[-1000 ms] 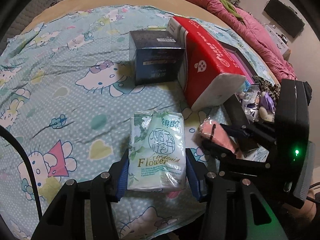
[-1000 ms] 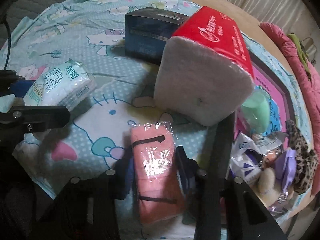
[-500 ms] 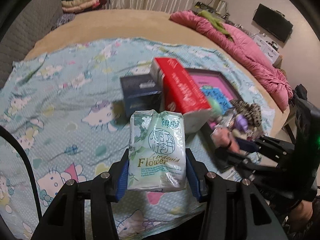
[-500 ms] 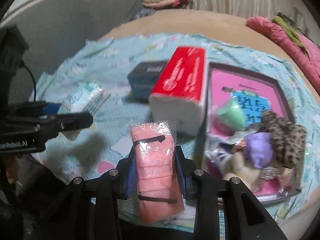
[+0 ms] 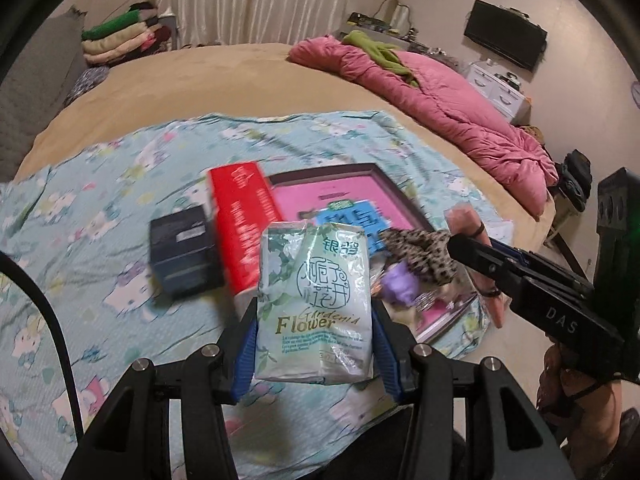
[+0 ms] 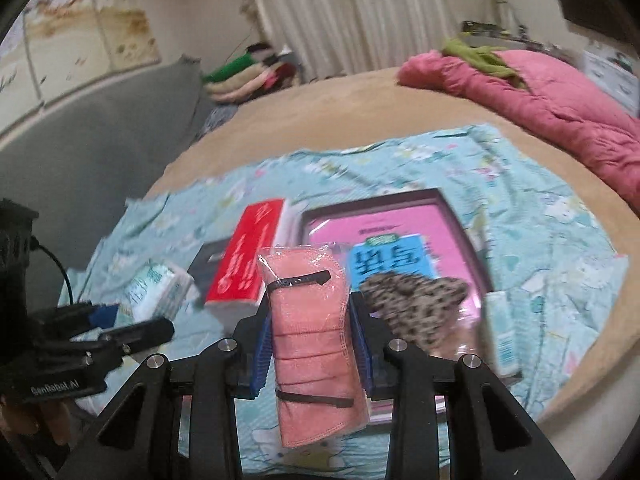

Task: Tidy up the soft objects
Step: 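Carry the tissue packet and pink bagged item over the pink box tray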

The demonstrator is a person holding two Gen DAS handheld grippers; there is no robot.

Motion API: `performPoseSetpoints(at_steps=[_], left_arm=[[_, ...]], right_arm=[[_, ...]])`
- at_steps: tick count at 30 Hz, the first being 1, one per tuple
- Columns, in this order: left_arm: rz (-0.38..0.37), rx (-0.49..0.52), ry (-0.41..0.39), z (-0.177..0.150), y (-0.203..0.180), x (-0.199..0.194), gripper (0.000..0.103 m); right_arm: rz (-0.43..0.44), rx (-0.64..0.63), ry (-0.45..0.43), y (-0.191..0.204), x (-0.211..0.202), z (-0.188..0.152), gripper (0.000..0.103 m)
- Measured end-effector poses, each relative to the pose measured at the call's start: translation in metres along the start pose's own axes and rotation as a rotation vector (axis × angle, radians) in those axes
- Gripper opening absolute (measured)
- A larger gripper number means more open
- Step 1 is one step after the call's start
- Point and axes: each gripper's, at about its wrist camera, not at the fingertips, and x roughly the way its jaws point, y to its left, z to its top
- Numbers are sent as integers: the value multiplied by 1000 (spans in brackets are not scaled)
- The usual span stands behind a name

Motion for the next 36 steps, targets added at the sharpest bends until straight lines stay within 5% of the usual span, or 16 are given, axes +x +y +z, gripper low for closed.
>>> performPoseSetpoints(at_steps=[17, 36], left_arm=[[6, 53, 55, 27, -40, 53, 50], [20, 139, 167, 28, -58, 122, 50]], right_arm=[[-25, 119, -85, -46, -13, 5, 36], [-81, 189, -38, -81, 34, 2, 36]])
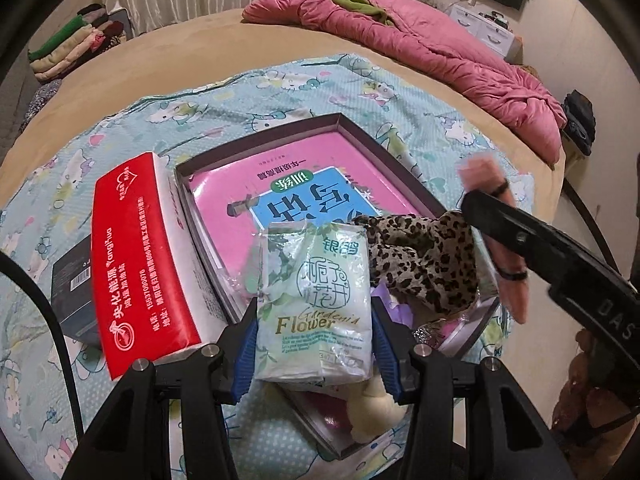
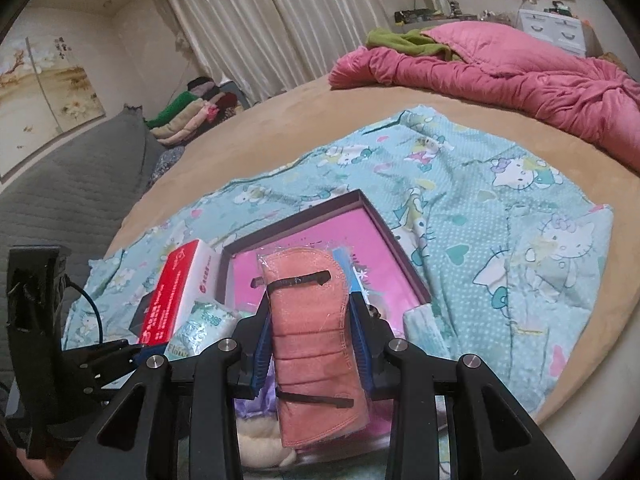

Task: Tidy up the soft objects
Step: 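Carry the tissue packet and pink bagged item over the pink box tray, then lower the tissue packet and pink item into the tray and open both grippers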

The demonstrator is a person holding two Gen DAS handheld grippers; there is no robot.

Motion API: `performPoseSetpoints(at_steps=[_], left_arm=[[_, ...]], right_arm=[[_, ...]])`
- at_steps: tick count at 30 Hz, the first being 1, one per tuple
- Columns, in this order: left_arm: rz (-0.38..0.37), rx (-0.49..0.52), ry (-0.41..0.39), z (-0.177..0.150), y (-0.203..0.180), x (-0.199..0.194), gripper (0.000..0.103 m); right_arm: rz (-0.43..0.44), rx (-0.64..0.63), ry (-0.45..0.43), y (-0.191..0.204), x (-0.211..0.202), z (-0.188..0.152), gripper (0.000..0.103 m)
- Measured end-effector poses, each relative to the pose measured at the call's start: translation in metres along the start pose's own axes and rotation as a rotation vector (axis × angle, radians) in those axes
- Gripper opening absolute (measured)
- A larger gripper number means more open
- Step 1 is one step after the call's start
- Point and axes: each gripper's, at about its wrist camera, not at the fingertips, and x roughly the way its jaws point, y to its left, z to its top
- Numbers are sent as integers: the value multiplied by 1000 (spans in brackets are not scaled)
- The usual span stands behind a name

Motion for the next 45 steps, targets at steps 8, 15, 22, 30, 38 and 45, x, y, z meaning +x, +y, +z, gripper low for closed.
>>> performPoseSetpoints(at_steps=[8, 15, 22, 30, 38, 45], left_arm=[[6, 8, 9, 2, 1, 6, 51], [11, 11, 24, 1, 2, 12, 51], [6, 14, 18, 0, 1, 13, 51], [9, 44, 30, 1, -10, 18, 51], [13, 40, 34, 2, -10, 19, 51], [10, 41, 25, 4, -11, 19, 51]], right_arm=[[-19, -35, 51, 3, 27, -4, 36], [-23, -40, 76, 3, 38, -9, 38], [-21, -24, 65, 0, 38, -11, 39], [-32, 4, 73, -6, 41, -12, 41], [-31, 6, 65, -6, 39, -12, 46], [-33, -15, 40, -3, 34, -10, 51]])
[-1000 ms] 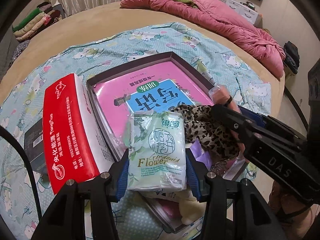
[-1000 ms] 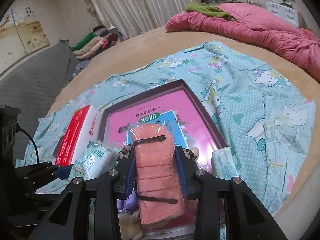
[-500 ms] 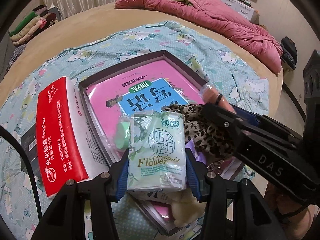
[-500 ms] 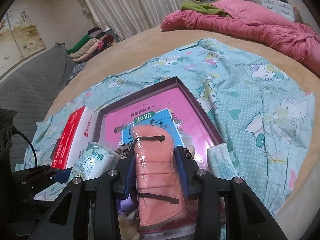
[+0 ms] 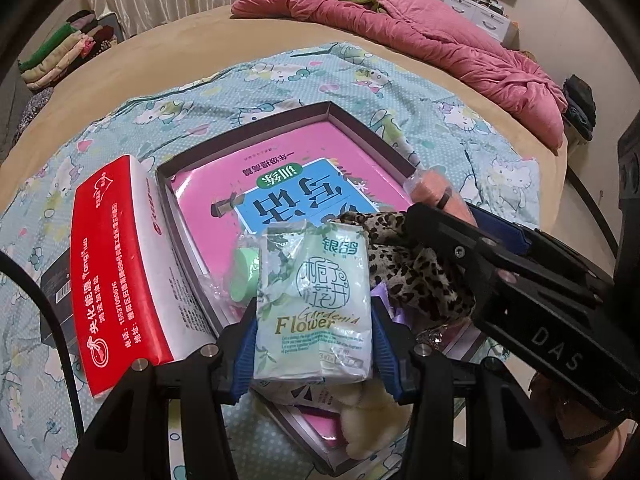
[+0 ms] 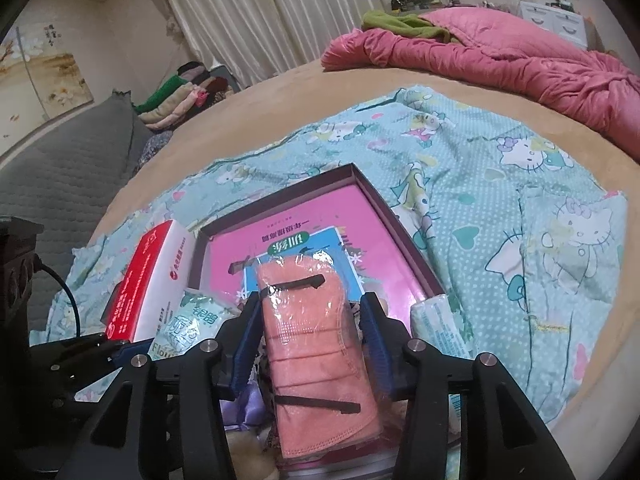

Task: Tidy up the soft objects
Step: 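Lower the tissue packet and pink item into the tray and open both grippers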

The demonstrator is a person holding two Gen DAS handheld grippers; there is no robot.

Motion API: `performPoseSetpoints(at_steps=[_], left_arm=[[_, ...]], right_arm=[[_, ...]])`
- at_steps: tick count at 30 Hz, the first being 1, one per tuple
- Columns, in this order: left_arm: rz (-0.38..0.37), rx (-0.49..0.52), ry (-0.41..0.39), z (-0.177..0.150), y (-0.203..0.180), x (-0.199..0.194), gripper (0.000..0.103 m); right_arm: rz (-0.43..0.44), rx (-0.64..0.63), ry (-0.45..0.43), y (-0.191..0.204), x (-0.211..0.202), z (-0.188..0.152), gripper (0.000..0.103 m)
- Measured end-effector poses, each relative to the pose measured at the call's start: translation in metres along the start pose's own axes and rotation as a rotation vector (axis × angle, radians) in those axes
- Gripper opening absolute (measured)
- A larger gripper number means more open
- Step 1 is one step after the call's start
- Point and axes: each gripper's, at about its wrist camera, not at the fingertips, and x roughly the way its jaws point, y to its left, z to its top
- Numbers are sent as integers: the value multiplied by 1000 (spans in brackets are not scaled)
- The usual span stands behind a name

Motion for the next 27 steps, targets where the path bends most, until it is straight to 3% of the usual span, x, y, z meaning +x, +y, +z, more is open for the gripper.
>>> performPoseSetpoints(at_steps=[5, 13, 27], left_arm=[[8, -1, -3, 0, -1, -2, 51], [12, -2, -24, 2, -3, -9, 60], [9, 2, -47, -1, -4, -19, 62]], right_arm=[[-28, -13, -12, -2, -6, 0, 51], [-53, 17, -16, -13, -7, -1, 51], [-23, 66, -22, -22, -17, -11, 59]])
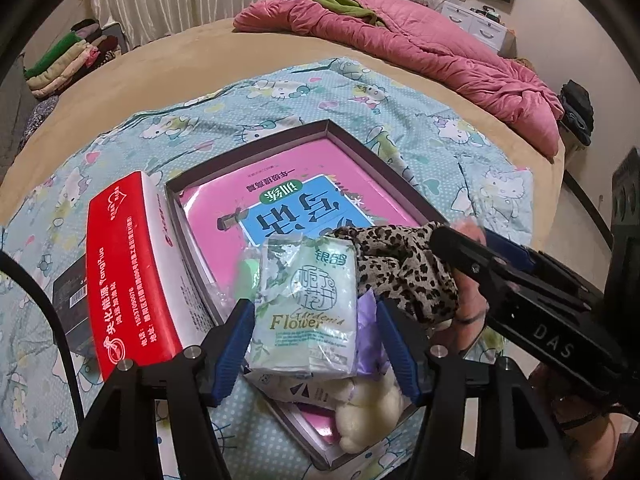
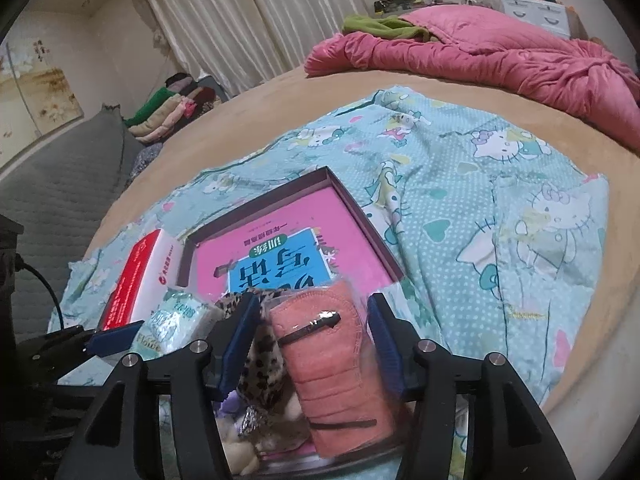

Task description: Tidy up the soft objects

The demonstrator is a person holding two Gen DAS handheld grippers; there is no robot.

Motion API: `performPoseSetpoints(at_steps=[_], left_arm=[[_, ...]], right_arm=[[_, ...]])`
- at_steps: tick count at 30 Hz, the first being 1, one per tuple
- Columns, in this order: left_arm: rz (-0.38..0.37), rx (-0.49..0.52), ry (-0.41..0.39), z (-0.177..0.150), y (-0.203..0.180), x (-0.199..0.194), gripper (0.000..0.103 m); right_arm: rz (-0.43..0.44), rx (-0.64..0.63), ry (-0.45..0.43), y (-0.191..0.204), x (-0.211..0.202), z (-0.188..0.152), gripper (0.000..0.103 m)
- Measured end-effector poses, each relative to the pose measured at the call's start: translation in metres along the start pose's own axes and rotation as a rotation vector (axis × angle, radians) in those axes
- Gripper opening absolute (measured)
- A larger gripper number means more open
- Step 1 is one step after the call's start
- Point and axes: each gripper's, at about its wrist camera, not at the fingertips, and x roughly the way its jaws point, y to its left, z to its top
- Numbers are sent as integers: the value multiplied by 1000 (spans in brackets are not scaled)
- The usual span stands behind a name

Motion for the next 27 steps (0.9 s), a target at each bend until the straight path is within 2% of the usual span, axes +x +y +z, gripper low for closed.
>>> performPoseSetpoints(at_steps=[11, 18, 21, 27], left_arm=[[-11, -1, -19, -4, 0, -10, 65], [-12, -4, -39, -3, 0, -18, 72], [-23, -17, -53, -5, 1, -24, 73], [-29, -31, -77, -9, 4, -41, 75]], right_arm=[[5, -15, -27, 0, -14, -7, 60], [-4, -45, -71, 12, -35, -3, 67], [-15, -50, -91, 15, -46, -2, 74], [-30, -43, -114, 21, -71, -2, 77]])
